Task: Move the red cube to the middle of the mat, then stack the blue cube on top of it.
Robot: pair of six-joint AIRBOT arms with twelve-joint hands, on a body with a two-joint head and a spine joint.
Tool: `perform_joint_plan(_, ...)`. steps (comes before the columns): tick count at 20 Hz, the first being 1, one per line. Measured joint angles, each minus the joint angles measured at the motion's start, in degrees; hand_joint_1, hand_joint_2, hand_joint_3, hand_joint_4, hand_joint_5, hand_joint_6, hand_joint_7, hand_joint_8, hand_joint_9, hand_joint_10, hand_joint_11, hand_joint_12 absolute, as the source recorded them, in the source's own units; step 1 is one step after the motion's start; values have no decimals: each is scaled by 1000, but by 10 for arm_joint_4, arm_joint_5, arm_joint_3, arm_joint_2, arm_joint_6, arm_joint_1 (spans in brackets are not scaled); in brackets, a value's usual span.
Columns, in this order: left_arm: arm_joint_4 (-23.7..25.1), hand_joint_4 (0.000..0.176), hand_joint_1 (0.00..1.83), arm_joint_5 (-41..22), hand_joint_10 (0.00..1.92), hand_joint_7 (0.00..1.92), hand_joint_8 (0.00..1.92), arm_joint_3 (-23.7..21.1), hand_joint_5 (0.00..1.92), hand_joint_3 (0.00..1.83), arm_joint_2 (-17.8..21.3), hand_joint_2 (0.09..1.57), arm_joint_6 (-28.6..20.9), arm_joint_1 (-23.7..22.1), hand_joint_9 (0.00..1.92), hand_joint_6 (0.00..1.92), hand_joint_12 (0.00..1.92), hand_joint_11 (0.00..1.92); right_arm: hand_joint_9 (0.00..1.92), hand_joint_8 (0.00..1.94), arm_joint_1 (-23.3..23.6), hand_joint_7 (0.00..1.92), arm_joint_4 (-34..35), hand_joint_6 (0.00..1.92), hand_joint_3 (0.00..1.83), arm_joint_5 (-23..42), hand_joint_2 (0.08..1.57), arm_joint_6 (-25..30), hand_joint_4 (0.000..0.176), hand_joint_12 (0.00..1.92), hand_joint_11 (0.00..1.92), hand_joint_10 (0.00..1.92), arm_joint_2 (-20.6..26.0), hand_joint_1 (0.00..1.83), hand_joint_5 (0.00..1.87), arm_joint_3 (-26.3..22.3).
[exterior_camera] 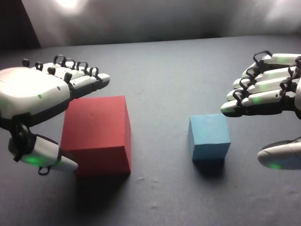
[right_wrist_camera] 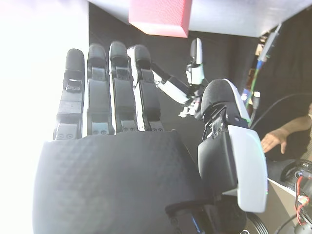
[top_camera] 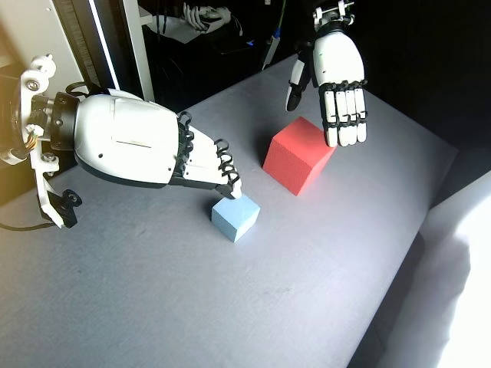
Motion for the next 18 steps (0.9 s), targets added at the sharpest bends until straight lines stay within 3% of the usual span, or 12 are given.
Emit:
perform_joint_plan(7,-109,0,1045,-38,0,0,0,-7,0,0,-22,882,85,10,0,0,0,0,326,8,0,374,0,8,0,0,1249,-5,0,739,0,9,0,0,398,0)
perform_joint_plan(15,-134,0,1072,-42,0,0,0,-3,0,1,-50,885,125,16,0,0,0,0,289,1,0,336,0,2,0,0,1253,-7,0,640,0,1,0,0,361,0)
perform_joint_plan(18,-132,0,1080,-40,0,0,0,14,0,0,-63,875,128,16,0,0,0,0,301,2,0,349,0,4,0,0,1249,-7,0,691,0,4,0,0,374,0)
